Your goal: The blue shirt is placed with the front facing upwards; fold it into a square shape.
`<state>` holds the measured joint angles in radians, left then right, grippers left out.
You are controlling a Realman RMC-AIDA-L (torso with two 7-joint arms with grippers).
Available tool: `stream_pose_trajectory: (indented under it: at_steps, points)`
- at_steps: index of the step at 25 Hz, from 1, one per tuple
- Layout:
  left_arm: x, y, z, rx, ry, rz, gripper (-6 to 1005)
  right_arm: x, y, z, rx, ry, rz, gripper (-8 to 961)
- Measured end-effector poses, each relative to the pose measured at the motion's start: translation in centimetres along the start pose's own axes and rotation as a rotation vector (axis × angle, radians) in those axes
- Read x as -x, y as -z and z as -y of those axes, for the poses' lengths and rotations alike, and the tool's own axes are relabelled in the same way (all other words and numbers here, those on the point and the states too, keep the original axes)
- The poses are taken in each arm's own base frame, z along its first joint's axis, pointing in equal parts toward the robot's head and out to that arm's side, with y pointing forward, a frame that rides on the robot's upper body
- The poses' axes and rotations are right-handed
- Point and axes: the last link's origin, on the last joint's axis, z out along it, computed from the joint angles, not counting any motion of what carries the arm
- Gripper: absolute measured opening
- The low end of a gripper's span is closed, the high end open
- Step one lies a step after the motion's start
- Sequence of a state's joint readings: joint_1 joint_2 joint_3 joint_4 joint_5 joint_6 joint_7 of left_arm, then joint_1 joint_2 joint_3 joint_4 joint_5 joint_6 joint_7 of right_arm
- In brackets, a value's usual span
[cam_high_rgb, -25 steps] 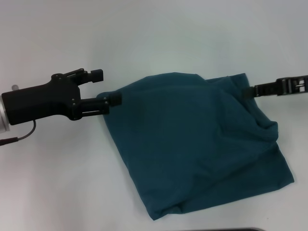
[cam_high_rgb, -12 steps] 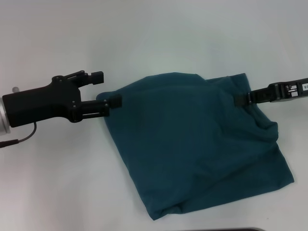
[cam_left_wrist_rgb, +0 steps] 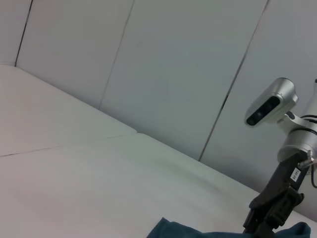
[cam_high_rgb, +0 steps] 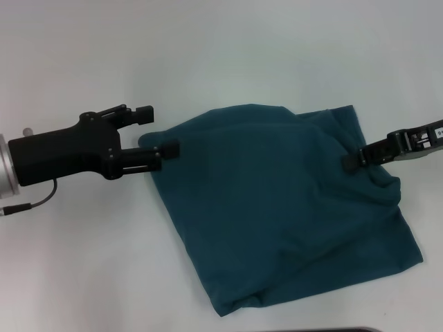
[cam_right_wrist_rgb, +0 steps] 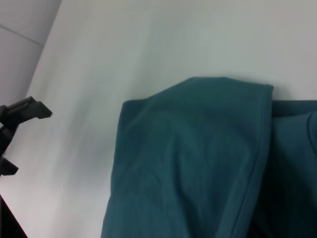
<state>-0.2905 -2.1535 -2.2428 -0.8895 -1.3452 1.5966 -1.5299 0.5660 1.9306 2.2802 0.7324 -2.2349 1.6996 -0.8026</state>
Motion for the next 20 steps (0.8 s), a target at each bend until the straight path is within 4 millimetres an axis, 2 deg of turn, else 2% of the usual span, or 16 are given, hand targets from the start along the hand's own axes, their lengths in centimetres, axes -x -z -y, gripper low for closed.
stream_pose_trajectory:
  at_steps: [10, 12, 18, 20]
  points:
    - [0.14, 0.01, -0.14, 0.004, 0.004, -0.001, 908, 0.67, -0.56, -0.85, 0.008, 0.026, -0.041, 401]
    - [0.14, -0.02, -0.15, 0.005, 0.005, -0.002, 908, 0.61, -0.41, -0.71, -0.008, 0.016, -0.054, 545]
    - [0.20, -0.11, -0.20, 0.007, 0.007, -0.004, 907, 0.47, -0.16, -0.39, -0.035, -0.004, -0.072, 697]
    - [0.26, -0.15, -0.21, 0.008, 0.007, -0.004, 907, 0.56, -0.39, -0.52, -0.032, -0.002, -0.077, 687]
